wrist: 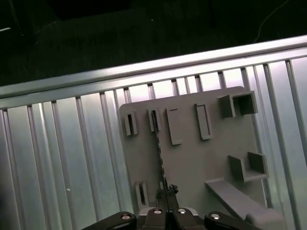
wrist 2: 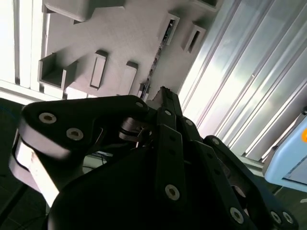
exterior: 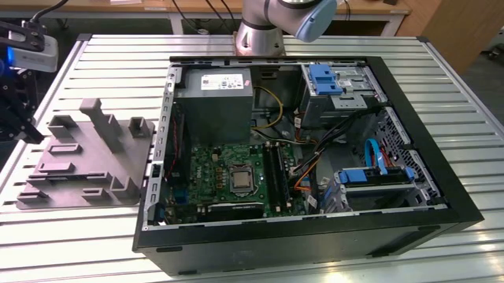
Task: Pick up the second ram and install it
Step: 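Pick up the second ram and move it above second insertion slot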
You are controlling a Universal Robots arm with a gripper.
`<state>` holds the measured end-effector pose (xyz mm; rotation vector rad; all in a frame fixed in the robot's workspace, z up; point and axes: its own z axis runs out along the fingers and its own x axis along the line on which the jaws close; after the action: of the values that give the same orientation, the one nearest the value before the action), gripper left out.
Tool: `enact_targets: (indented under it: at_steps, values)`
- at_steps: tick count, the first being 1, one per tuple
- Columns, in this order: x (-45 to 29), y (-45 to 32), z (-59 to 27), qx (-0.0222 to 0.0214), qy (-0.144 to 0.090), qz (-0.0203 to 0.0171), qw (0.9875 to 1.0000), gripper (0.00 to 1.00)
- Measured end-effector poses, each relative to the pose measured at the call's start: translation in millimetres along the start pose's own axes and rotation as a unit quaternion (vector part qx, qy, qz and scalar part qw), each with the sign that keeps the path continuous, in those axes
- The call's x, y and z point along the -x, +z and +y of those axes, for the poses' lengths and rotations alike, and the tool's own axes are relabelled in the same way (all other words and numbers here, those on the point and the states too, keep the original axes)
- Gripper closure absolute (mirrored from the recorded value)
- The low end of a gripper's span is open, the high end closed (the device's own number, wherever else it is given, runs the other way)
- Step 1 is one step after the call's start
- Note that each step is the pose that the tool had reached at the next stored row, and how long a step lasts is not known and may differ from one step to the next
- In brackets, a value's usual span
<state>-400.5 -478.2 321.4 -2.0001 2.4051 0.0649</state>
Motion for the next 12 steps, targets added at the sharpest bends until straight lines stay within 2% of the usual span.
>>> enact_targets:
  at_steps: [5,12]
  values:
    - [-0.1,4.3,-0.1,0.0010,-0.027,0.0006,0.9996,0.90]
    - [-0.3,7.2,-0.2,0.0012,-0.033,0.0009,0.9995,0.90]
